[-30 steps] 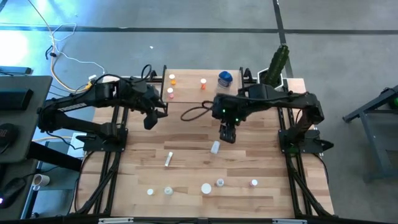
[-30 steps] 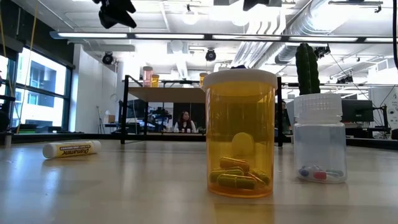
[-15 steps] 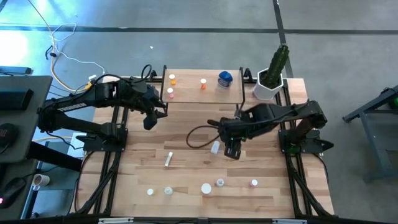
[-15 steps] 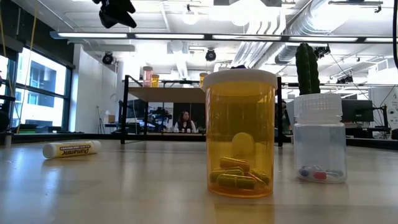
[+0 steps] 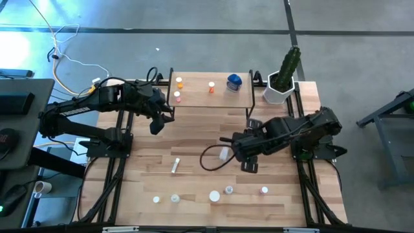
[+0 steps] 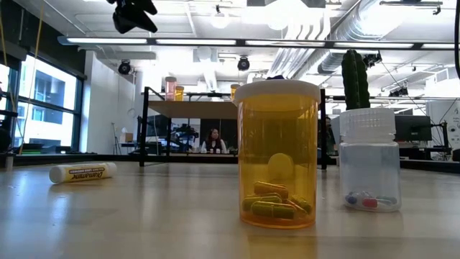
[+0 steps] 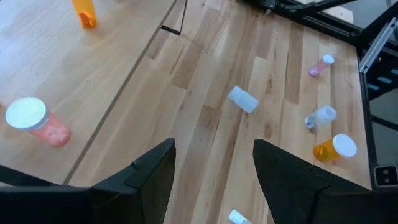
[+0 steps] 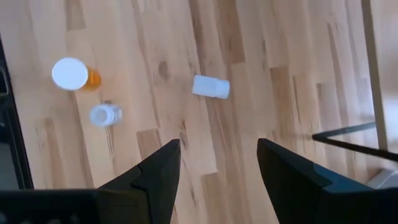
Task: Pick and place medicine bottles onto shelf by color
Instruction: Put the bottom right transparent pill bottle on the shelf
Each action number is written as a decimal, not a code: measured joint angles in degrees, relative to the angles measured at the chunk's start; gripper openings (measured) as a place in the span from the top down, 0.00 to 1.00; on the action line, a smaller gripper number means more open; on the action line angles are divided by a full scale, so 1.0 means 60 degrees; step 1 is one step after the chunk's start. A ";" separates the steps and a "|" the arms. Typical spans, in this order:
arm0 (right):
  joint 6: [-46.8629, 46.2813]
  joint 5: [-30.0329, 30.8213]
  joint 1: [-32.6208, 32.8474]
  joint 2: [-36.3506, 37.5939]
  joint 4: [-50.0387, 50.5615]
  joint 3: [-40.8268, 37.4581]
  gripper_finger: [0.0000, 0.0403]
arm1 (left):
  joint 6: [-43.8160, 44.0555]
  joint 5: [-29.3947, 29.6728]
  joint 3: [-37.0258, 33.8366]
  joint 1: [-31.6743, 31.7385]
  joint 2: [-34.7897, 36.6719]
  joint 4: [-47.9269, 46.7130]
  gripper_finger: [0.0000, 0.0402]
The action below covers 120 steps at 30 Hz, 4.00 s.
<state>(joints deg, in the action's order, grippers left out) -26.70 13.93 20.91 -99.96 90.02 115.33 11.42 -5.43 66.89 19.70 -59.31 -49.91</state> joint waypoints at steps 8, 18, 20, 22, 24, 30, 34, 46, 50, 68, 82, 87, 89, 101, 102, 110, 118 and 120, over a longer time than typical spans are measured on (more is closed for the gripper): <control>0.0805 -0.0014 0.0466 0.0012 0.0000 0.0000 0.49 | 0.0582 0.0004 0.0000 -0.0028 0.0000 0.0000 0.49; 0.0529 -0.0342 0.0723 0.1763 -0.1839 -0.3004 0.49 | 0.1188 0.0007 0.0000 -0.0575 0.0000 0.0000 0.49; 0.0360 -0.0650 0.0725 0.2377 -0.3154 -0.4014 0.49 | 0.1312 0.0011 0.0000 -0.0696 0.0000 0.0004 0.49; 0.0191 -0.0944 0.0732 0.2896 -0.4217 -0.4867 0.49 | 0.1326 0.0007 0.0000 -0.0791 0.0000 0.0004 0.49; -0.0062 -0.1156 0.0736 0.3264 -0.4999 -0.5573 0.49 | 0.1328 0.0015 0.0000 -0.0884 -0.0004 0.0004 0.49; -0.0248 -0.1265 0.1005 0.3777 -0.7545 -0.7158 0.49 | 0.1368 0.0060 0.0000 -0.1073 -0.0007 0.0004 0.49; -0.0123 -0.1371 0.1363 0.3655 -0.9179 -0.8108 0.49 | 0.1600 0.0168 0.0000 -0.1200 -0.0007 0.0007 0.49; 0.1040 -0.1359 0.1851 0.2845 -1.2353 -0.9507 0.49 | 0.2314 0.0196 0.0000 -0.1377 -0.0007 0.0010 0.49; 0.1468 -0.1351 0.1847 0.2250 -1.2858 -0.9544 0.49 | 0.2329 0.0197 0.0000 -0.1377 -0.0007 0.0007 0.49; 0.1712 -0.1351 0.1847 0.0299 -1.3588 -0.9544 0.49 | 0.2326 0.0193 0.0000 -0.1370 -0.0007 0.0011 0.49; 0.1428 -0.1351 0.1833 -0.0350 -1.3665 -0.9544 0.52 | 0.2320 0.0193 0.0000 -0.1370 -0.0007 0.0007 0.49; 0.1100 -0.1361 0.1833 -0.0350 -1.3702 -0.9544 0.64 | 0.2320 0.0193 0.0000 -0.1370 -0.0007 0.0007 0.49; 0.0934 -0.1366 0.1829 -0.0349 -1.3729 -0.9541 0.70 | 0.2320 0.0193 0.0000 -0.1370 -0.0007 0.0007 0.49; -0.1690 -0.1171 0.1833 -0.0117 -1.3569 -0.9541 0.69 | 0.2182 0.0193 0.0000 -0.1370 -0.0007 0.0007 0.49; -0.1970 -0.0980 0.1829 0.0011 -1.3461 -0.9541 0.69 | 0.2046 0.0193 0.0000 -0.1370 -0.0007 0.0007 0.49; -0.4198 0.1768 0.1716 0.1420 -1.1929 -0.9541 0.69 | 0.1317 0.0193 0.0000 -0.1370 -0.0007 0.0007 0.49; -0.4718 0.3604 0.0439 0.2898 -1.0764 -0.9541 0.69 | 0.0594 0.0209 0.0000 -0.1349 -0.0007 0.0007 0.49; -0.4498 0.3797 -0.0054 0.3271 -1.0739 -0.9541 0.69 | 0.0471 0.0232 0.0000 -0.1350 -0.0007 0.0006 0.49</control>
<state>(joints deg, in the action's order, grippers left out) -53.69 36.71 20.58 -80.34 25.58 58.08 14.24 -4.04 66.89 11.60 -59.35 -49.87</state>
